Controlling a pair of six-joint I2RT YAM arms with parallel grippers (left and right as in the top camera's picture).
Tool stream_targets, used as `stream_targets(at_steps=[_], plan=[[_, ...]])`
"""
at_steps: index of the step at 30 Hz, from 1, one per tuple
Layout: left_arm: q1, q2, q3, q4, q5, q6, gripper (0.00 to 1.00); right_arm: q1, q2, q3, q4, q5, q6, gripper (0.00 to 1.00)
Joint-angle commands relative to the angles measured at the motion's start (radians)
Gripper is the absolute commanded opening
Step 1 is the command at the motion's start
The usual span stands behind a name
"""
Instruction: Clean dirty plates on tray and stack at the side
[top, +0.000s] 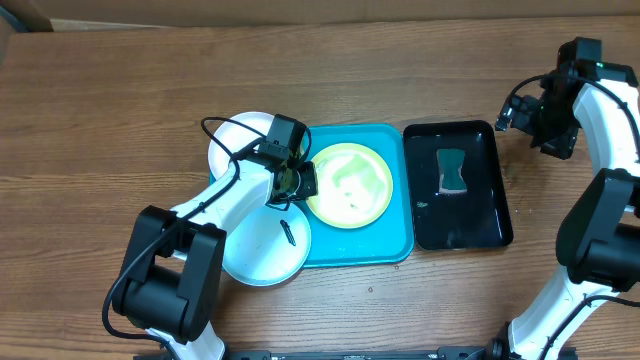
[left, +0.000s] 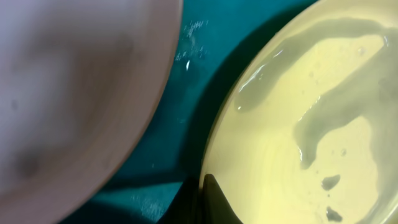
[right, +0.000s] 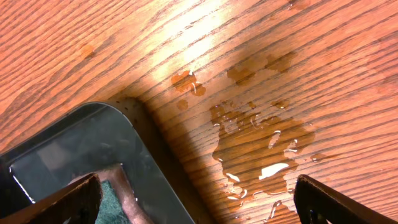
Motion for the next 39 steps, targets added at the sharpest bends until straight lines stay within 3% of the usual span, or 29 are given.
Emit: stream_targets(at_steps=[1, 10, 23, 31, 39], plan=[[0.024, 0.01, 0.077, -0.037, 0.022, 0.008, 0.04, -0.002, -0.042, 0.027, 0.006, -0.009, 0.011, 1.0], [0.05, 0.01, 0.269, -0.14, 0.018, 0.134, 0.04, -0.002, -0.042, 0.027, 0.006, -0.009, 0.012, 1.0], [-0.037, 0.01, 0.392, -0.099, 0.012, 0.135, 0.04, -0.002, -0.042, 0.027, 0.006, -0.008, 0.011, 1.0], [-0.207, 0.01, 0.392, -0.022, -0.162, 0.135, 0.04, -0.002, -0.042, 0.027, 0.006, -0.009, 0.011, 1.0], [-0.388, 0.01, 0.396, 0.01, -0.447, 0.193, 0.04, -0.002, -0.042, 0.027, 0.006, -0.009, 0.012, 1.0]])
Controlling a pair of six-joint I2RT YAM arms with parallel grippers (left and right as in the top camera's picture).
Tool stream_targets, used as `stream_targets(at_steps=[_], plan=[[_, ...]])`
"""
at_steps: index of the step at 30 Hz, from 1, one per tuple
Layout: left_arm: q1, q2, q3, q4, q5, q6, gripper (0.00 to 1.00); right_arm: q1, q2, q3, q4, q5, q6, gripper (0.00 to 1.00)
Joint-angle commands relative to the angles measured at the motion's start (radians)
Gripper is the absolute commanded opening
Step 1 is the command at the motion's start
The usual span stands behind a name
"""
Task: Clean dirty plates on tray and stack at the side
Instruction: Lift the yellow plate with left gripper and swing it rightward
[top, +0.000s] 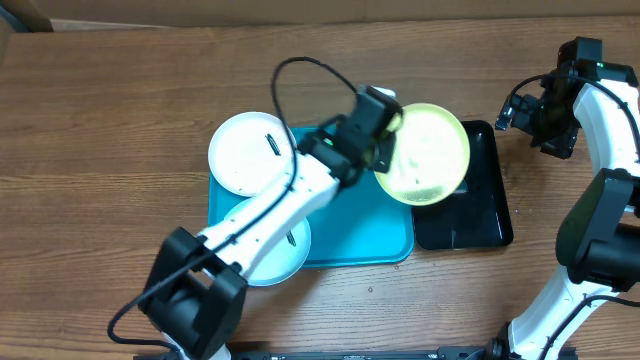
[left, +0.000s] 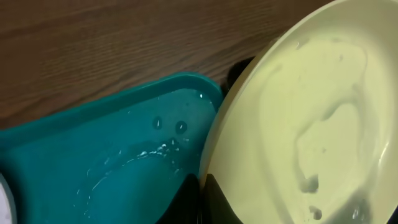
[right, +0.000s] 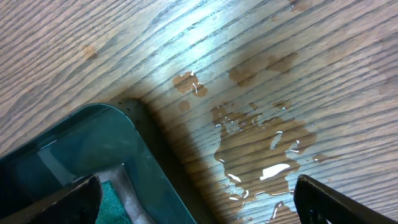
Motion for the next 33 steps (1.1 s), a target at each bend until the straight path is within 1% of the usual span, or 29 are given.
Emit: stream_targets(at_steps=[1, 4, 9, 12, 16, 18, 20, 24, 28, 33], plan=[[-0.066, 0.008, 0.032, 0.013, -0.203, 0.068, 0.04, -0.001, -0.042, 0.027, 0.003, -0.008, 0.007, 1.0], [-0.131, 0.008, 0.032, 0.042, -0.31, 0.111, 0.04, -0.001, -0.042, 0.027, 0.003, -0.008, 0.007, 1.0], [-0.239, 0.008, 0.033, 0.102, -0.496, 0.216, 0.04, -0.001, -0.042, 0.027, 0.003, -0.008, 0.007, 1.0], [-0.302, 0.008, 0.033, 0.152, -0.609, 0.316, 0.04, -0.001, -0.042, 0.027, 0.003, -0.008, 0.007, 1.0], [-0.38, 0.008, 0.033, 0.221, -0.753, 0.484, 0.04, -0.001, -0.042, 0.027, 0.003, -0.008, 0.007, 1.0], [-0.411, 0.008, 0.033, 0.245, -0.808, 0.547, 0.04, -0.001, -0.042, 0.027, 0.003, -0.008, 0.007, 1.0], [-0.439, 0.008, 0.033, 0.261, -0.859, 0.58, 0.04, -0.001, -0.042, 0.027, 0.003, -0.008, 0.007, 1.0], [-0.482, 0.008, 0.033, 0.297, -0.933, 0.626, 0.04, -0.001, -0.042, 0.027, 0.003, -0.008, 0.007, 1.0], [-0.517, 0.008, 0.033, 0.3, -0.939, 0.718, 0.04, -0.001, -0.042, 0.027, 0.003, -0.008, 0.007, 1.0], [-0.551, 0.008, 0.033, 0.33, -0.98, 0.737, 0.04, -0.001, -0.042, 0.027, 0.003, -0.008, 0.007, 1.0]])
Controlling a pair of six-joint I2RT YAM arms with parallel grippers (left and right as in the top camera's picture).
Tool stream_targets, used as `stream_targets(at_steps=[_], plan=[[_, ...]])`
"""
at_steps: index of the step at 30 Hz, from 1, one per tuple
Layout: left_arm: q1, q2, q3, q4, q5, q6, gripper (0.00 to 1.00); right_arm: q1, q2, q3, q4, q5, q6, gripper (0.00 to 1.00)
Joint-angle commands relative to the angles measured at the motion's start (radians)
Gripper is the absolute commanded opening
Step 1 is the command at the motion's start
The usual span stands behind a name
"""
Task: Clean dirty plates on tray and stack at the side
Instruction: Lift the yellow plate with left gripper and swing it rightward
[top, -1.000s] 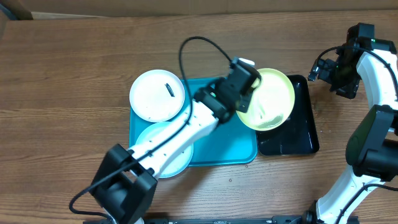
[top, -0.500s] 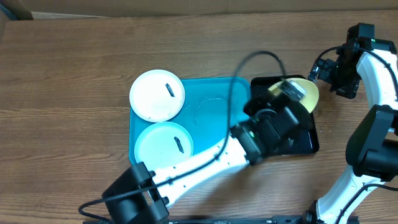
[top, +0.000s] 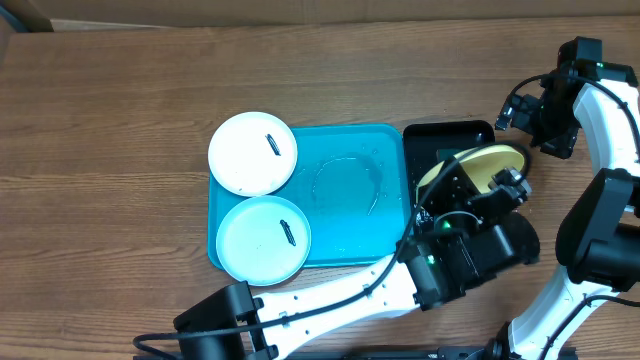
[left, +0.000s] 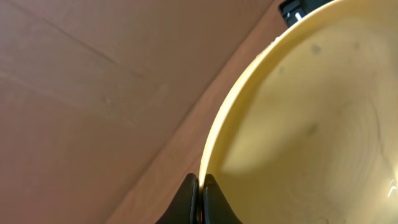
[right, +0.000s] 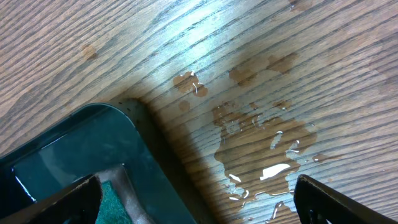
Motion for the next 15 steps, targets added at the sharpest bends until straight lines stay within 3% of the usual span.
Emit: stream_targets(at_steps=[1, 15], plan=[[-0.016, 0.008, 0.029, 0.015, -0.06, 0.048, 0.04, -0.001, -0.042, 0.027, 0.002, -0.008, 0.007, 1.0], [-0.014, 0.008, 0.029, 0.01, -0.056, 0.011, 0.04, -0.001, -0.042, 0.027, 0.002, -0.008, 0.007, 1.0]])
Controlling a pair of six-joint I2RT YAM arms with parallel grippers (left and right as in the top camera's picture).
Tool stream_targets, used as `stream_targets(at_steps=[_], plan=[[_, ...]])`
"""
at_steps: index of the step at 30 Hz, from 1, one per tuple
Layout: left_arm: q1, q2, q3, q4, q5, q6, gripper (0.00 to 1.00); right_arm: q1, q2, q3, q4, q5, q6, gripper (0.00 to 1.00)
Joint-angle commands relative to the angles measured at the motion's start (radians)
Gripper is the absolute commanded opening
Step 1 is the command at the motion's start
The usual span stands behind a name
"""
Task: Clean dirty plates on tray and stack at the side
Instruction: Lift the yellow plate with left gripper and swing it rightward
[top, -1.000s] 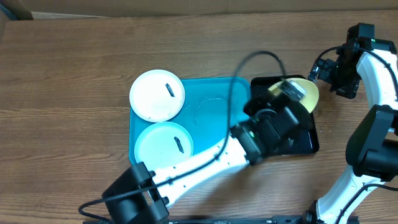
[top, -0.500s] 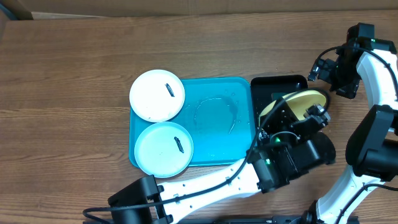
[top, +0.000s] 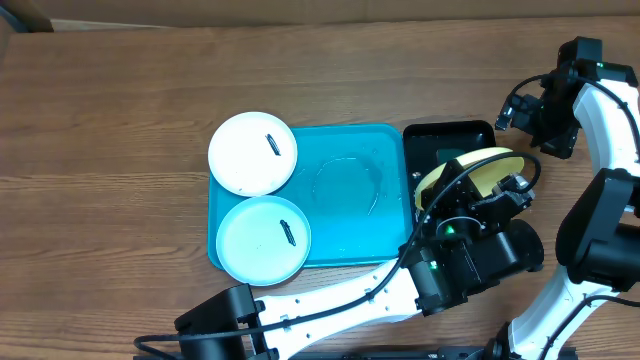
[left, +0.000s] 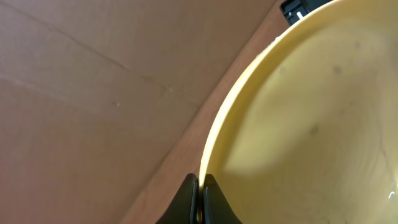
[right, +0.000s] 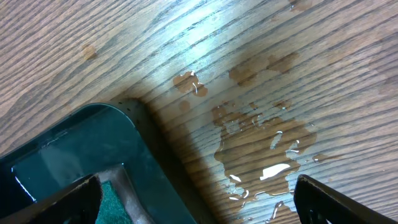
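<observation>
A yellow plate (top: 478, 164) hangs tilted on edge over the black tub (top: 447, 134), right of the teal tray (top: 350, 250). My left gripper (left: 200, 185) is shut on the rim of the plate (left: 311, 124). On the tray's left side lie a white plate (top: 250, 155) and a pale blue plate (top: 262, 242), each with a small dark smear. My right gripper (right: 196, 204) stands open above the tub's far right corner (right: 93, 143), with nothing between its fingers. A green sponge (right: 113, 208) shows in the tub.
A puddle of water (right: 261, 146) lies on the wooden table (top: 120, 100) beside the tub's corner. The tray's middle (top: 345, 185) carries a wet film. My left arm (top: 470, 255) rises close to the overhead camera and hides the tub's front half.
The yellow plate is tipped slightly steeper over the black tub, with my left gripper still shut on its rim. My right arm has not moved.
My left gripper was at the rim of the wet yellow plate lying on the tray. Then it held the plate lifted over the tray's right edge. Then the plate hung tilted over the black tub, where it stays. The right gripper stayed open throughout.
</observation>
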Motion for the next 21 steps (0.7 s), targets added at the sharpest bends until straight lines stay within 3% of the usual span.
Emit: stream_targets(at_steps=[1, 8, 12, 21], plan=[[0.004, 0.008, 0.029, -0.004, -0.017, -0.053, 0.04, -0.001, -0.042, 0.027, 0.003, -0.008, 0.007, 1.0], [0.054, 0.008, 0.028, -0.096, 0.087, -0.227, 0.04, -0.001, -0.042, 0.027, 0.003, -0.008, 0.007, 1.0], [0.11, 0.008, 0.028, -0.175, 0.258, -0.373, 0.04, -0.001, -0.042, 0.027, 0.003, -0.008, 0.007, 1.0], [0.375, 0.008, 0.028, -0.261, 0.95, -0.626, 0.04, -0.001, -0.042, 0.027, 0.003, -0.008, 0.007, 1.0]])
